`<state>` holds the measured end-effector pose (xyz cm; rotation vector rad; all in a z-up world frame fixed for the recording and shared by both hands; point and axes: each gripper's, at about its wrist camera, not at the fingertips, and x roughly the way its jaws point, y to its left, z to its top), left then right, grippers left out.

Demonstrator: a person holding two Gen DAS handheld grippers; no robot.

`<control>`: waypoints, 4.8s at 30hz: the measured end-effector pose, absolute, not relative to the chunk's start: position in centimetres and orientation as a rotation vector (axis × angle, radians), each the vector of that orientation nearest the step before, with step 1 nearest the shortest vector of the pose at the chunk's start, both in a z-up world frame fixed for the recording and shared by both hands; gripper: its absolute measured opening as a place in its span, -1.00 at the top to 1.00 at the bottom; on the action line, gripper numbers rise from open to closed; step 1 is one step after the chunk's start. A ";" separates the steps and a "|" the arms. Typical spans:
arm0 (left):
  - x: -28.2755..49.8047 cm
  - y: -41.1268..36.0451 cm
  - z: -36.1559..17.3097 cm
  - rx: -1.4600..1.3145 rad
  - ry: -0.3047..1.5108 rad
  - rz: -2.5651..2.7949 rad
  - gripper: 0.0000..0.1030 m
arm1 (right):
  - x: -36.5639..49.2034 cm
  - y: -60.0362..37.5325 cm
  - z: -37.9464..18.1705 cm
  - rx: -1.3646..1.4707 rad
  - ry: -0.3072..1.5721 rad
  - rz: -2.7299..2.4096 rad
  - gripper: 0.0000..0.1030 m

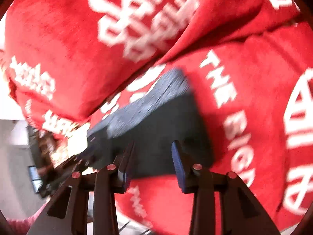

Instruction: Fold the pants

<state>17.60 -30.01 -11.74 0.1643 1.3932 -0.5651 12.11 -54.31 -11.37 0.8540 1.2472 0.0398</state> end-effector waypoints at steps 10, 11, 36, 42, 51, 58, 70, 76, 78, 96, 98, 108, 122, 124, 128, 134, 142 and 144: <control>17.8 -35.6 -14.8 0.280 1.393 -0.588 -0.26 | 17.6 -57.1 -18.0 0.912 1.296 0.111 0.18; 17.9 -35.5 -15.3 0.296 1.403 -0.568 -0.26 | 17.7 -57.0 -18.6 0.917 1.319 0.112 0.18; 14.9 -31.7 -16.8 0.372 1.396 -0.591 -0.26 | 12.2 -51.3 -13.0 0.611 1.390 0.105 0.54; 14.5 -30.4 -16.4 0.368 1.410 -0.559 -0.26 | 10.0 -50.1 -15.6 0.681 1.414 0.015 0.55; 15.3 -24.9 -14.5 0.265 1.435 -0.388 -0.26 | 9.5 -49.6 -13.3 0.693 1.401 0.044 0.53; 15.1 -20.7 -14.2 0.202 1.457 -0.283 -0.26 | 8.1 -46.6 -13.6 0.722 1.441 0.071 0.53; 13.0 -16.4 -14.9 0.139 1.524 -0.214 -0.27 | 10.1 -39.0 -13.3 0.573 1.488 0.212 0.45; 12.3 -15.7 -15.0 0.106 1.542 -0.193 -0.27 | 10.2 -35.6 -13.2 0.484 1.518 0.215 0.30; 12.2 -15.2 -15.0 0.091 1.549 -0.186 -0.61 | 10.2 -34.7 -13.1 0.469 1.528 0.217 0.21; 12.3 -6.4 -15.2 -0.008 1.555 -0.082 -0.88 | 12.7 -25.1 -12.8 0.264 1.611 0.283 -0.25; 12.3 -5.1 -15.3 -0.020 1.548 -0.062 -0.88 | 13.0 -23.9 -12.7 0.217 1.606 0.282 -0.43; 13.4 1.6 -16.4 -0.184 1.533 -0.001 -0.88 | 14.1 -20.8 -13.4 0.101 1.628 0.314 -0.53; 17.0 8.7 -20.4 -0.769 1.448 -0.115 -0.88 | 14.2 -19.6 -15.4 0.189 1.682 0.328 -0.53; 17.3 8.6 -20.9 -0.819 1.420 -0.124 -0.88 | 14.2 -19.5 -15.5 0.197 1.684 0.330 -0.53; 17.8 9.0 -21.4 -0.897 1.371 -0.136 -0.88 | 14.4 -19.5 -15.6 0.209 1.685 0.336 -0.53; 18.7 9.1 -21.2 -0.891 1.352 -0.119 -0.96 | 14.8 -19.2 -15.5 0.222 1.677 0.342 -0.53; 20.1 6.1 -18.0 -0.612 1.282 -0.183 -0.96 | 16.6 -18.9 -14.0 0.220 1.614 0.346 -0.53; 21.1 5.6 -19.7 -0.567 1.353 -0.135 -0.96 | 17.7 -18.6 -13.5 0.202 1.597 0.356 -0.53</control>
